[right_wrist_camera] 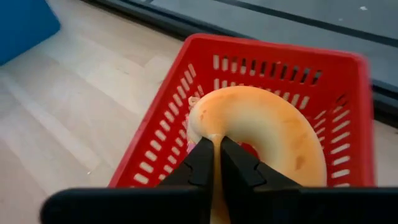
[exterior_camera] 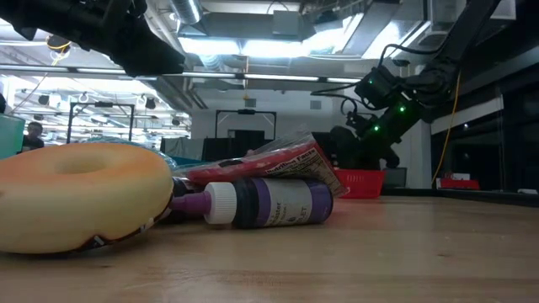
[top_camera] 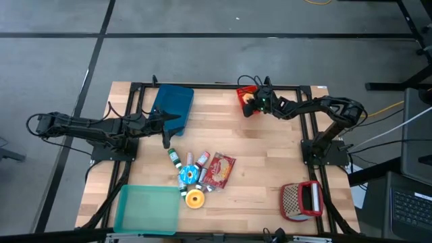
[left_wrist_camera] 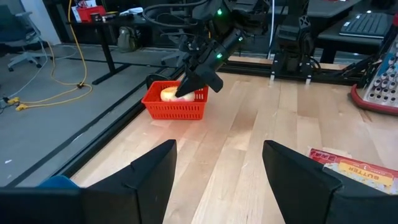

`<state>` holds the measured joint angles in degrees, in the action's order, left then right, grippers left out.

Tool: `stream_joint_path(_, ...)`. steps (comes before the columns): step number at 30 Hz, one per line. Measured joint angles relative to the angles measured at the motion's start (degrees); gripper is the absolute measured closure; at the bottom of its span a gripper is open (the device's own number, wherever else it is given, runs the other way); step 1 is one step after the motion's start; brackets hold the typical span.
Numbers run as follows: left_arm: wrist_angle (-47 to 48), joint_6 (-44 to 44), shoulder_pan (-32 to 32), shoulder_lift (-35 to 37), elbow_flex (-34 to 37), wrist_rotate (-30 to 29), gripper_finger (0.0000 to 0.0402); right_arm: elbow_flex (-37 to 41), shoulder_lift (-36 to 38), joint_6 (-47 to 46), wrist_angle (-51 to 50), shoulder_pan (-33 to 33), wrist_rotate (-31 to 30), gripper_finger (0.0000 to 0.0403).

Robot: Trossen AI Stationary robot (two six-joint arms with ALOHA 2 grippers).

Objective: Pick & Place Food Item
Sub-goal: Put the orange donut into the red bin

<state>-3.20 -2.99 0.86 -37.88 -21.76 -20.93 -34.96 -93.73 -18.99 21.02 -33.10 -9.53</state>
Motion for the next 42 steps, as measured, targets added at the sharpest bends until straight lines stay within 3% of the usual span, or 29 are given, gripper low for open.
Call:
stream_joint_path(10,0.02,-0.21,0.00,0.00,0.00,0.01,0.0167,0.00,0.00,0.02,1.87,0.04,-0.05,0.0220)
stream_joint_path(14,0.02,-0.25,0.00,-0.01,0.00,0.00,0.0167,0.00,0.00,-0.04,4.23,0.17,-1.82,0.0184)
stream_joint_path(23,0.30,-0.76,0.00,0.01,0.00,0.01,0.0167,-3.31,0.93,2.49,10.66,2.57,2.57,0.0189)
stream_joint_path(30,0.50,-0.93,0.00,0.01,0.00,0.09,0.0167,-11.35,1.80,5.54,3.59,10.42,22.50,0.0200)
stream_joint_path(37,0.69,-2.07,0.00,-0.61,0.00,2.72,0.0167,-17.56,-1.48,12.68,-2.31,25.67,17.25,0.0201)
stream_joint_path(42,4.84,-7.51,-1.20,-4.10,-0.04,6.33,0.0167,-18.53,-1.64,12.05,-2.43,29.88,14.87,0.0201)
